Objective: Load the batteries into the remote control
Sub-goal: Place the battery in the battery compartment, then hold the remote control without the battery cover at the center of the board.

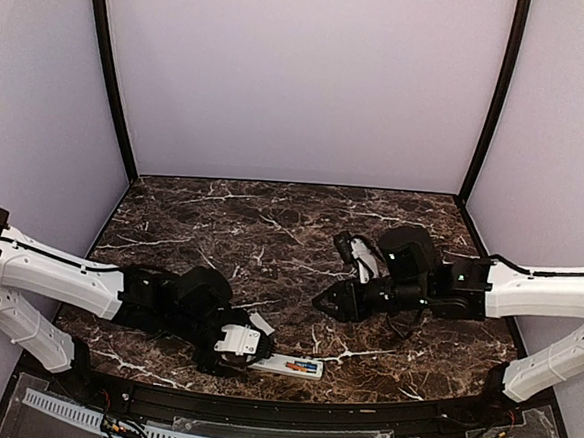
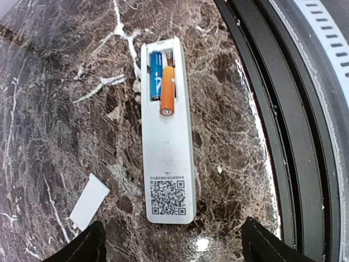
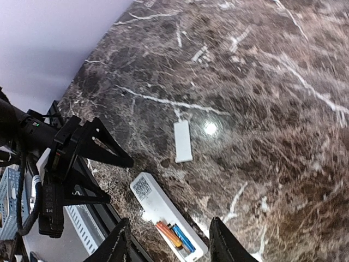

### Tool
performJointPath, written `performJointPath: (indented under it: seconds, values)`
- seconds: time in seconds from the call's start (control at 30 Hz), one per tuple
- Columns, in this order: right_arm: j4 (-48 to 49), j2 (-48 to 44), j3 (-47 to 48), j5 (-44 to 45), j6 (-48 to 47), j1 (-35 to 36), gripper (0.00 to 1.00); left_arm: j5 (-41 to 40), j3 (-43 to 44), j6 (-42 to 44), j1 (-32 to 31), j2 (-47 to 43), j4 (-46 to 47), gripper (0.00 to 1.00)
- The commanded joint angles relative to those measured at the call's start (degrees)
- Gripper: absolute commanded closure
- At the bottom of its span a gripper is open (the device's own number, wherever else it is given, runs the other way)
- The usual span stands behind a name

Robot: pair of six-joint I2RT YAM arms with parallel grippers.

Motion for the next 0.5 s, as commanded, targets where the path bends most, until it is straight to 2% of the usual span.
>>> performJointPath:
  seconds: [0.0, 0.2, 0.47]
  values:
    - [-11.7, 0.0, -0.3, 9.3, 18.3, 1.3, 0.53, 5.1, 2.3, 4.2, 2.9, 4.4, -4.1, 0.16]
    - [-23.1, 3.2, 1.6, 14.7, 24.9, 4.4, 0.42, 6.0, 3.0, 3.3, 3.7, 7.1, -4.5, 0.18]
    - [-28.6, 6.7, 6.3, 26.1, 23.6, 4.9, 0.30, 5.9, 6.4, 1.9, 3.7, 11.9, -7.8, 0.26]
